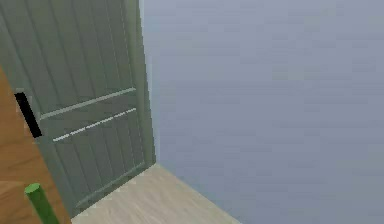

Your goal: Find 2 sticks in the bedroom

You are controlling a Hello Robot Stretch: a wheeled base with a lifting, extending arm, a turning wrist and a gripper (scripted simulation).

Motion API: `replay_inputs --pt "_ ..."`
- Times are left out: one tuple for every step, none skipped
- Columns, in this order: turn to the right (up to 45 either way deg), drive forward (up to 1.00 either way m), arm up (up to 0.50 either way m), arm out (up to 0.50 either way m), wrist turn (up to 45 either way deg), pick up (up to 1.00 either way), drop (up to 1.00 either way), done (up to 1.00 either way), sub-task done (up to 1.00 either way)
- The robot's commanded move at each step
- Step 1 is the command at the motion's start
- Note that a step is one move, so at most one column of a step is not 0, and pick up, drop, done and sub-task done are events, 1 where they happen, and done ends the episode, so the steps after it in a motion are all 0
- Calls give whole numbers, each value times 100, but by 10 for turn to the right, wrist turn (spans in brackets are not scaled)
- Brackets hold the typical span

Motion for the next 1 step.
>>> replay_inputs --pt "0 40 0 0 0 0 0 0 0"
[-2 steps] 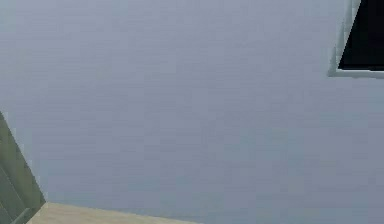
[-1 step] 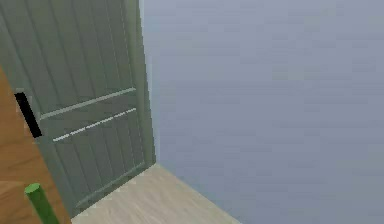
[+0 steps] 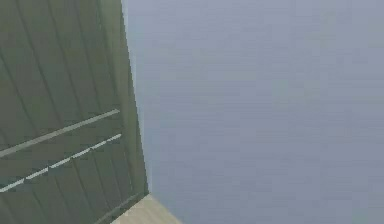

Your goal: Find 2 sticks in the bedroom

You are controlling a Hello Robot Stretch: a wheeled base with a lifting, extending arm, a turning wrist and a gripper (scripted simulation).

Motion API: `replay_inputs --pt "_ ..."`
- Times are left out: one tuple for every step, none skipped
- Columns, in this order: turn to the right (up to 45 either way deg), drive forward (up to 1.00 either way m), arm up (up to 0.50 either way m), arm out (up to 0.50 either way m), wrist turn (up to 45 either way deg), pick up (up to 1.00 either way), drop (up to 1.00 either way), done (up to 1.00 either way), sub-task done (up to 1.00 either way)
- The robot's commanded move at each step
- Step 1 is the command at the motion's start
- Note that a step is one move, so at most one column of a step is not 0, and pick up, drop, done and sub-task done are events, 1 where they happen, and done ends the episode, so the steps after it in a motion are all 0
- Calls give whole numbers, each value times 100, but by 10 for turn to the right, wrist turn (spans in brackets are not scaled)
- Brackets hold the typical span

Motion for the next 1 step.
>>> replay_inputs --pt "-450 0 0 0 0 0 0 0 0"
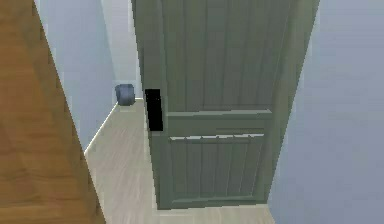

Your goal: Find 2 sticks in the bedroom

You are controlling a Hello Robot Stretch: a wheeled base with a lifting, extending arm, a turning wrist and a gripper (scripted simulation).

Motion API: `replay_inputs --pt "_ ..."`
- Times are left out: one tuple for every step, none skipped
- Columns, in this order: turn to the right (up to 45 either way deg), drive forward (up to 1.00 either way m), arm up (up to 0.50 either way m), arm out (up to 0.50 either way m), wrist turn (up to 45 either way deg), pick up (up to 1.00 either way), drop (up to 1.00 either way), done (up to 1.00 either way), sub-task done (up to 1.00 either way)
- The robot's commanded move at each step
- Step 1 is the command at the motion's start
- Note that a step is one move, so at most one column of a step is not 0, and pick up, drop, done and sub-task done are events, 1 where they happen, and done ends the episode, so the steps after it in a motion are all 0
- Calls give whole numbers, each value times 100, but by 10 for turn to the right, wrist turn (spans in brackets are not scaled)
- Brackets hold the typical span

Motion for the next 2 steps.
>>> replay_inputs --pt "0 50 0 0 0 0 0 0 0" --pt "-360 0 0 0 0 0 0 0 0"
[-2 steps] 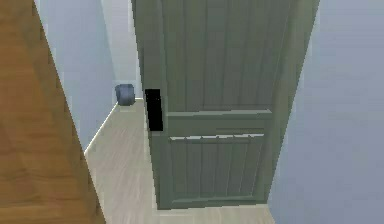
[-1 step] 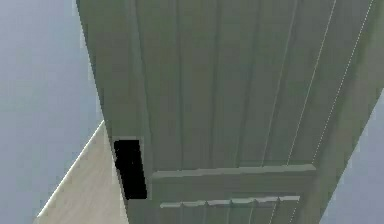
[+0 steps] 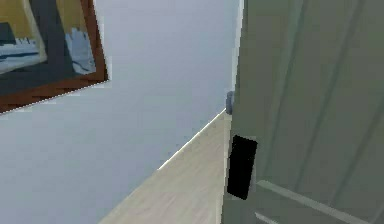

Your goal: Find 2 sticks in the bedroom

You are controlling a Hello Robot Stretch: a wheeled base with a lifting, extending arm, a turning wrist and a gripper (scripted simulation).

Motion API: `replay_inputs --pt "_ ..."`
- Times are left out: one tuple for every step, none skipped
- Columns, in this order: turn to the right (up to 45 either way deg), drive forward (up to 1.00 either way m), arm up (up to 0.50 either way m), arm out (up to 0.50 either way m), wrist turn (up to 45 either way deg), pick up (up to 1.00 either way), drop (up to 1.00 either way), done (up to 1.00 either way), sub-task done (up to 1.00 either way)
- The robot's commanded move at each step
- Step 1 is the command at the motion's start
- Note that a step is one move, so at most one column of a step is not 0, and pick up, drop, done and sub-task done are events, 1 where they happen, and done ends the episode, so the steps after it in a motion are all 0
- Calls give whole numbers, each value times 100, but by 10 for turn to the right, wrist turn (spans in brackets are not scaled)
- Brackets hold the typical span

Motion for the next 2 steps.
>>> replay_inputs --pt "0 50 0 0 0 0 0 0 0" --pt "30 0 0 0 0 0 0 0 0"
